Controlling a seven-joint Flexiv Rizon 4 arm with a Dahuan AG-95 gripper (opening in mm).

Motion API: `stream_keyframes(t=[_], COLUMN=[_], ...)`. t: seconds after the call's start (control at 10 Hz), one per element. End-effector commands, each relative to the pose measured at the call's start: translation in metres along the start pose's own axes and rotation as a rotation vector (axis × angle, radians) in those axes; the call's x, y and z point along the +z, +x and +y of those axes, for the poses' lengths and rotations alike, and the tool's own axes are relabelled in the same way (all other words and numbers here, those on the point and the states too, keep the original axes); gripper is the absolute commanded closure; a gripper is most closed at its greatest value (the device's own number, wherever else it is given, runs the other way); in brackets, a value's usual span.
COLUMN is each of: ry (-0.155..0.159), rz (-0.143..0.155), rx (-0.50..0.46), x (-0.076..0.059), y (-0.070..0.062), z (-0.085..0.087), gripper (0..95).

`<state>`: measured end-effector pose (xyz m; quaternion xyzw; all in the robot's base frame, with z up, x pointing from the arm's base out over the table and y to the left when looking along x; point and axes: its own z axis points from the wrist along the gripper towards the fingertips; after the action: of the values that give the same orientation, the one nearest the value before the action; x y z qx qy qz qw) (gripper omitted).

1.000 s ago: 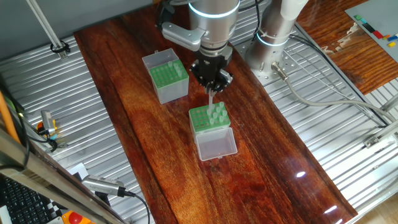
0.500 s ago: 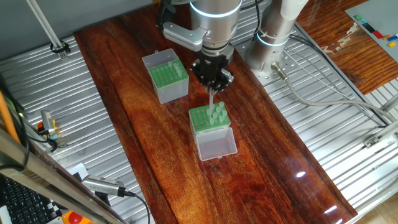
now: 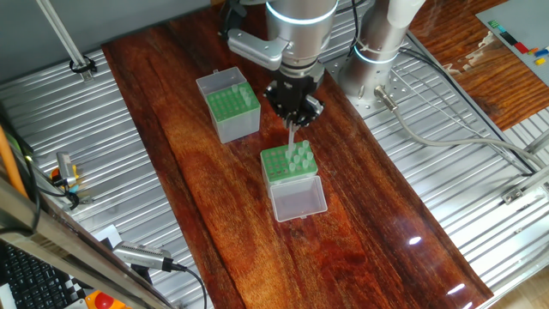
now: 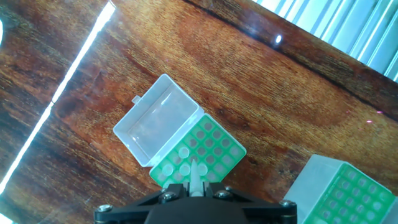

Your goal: Transfer all large pipette tips from one holder to another

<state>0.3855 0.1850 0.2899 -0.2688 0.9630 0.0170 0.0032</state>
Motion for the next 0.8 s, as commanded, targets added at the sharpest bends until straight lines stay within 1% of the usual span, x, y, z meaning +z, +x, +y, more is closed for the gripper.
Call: stream_keyframes(t=[0.1, 0.2, 0.3, 0.5, 0.8], ry=[0.006, 0.009, 0.011, 0.011, 0.003], rz=[0.003, 0.007, 0.008, 0.004, 0.008], rx=[-0.016, -0.028, -0.045, -0.07, -0.053], x=[-0.002, -0.003, -0.003, 0.001, 0.001], y=[0.008, 0.014, 0.023, 0.039, 0.039], z=[-0.005, -0.01, -0.018, -0.031, -0.032], gripper=[95.0, 95.0, 95.0, 95.0, 95.0])
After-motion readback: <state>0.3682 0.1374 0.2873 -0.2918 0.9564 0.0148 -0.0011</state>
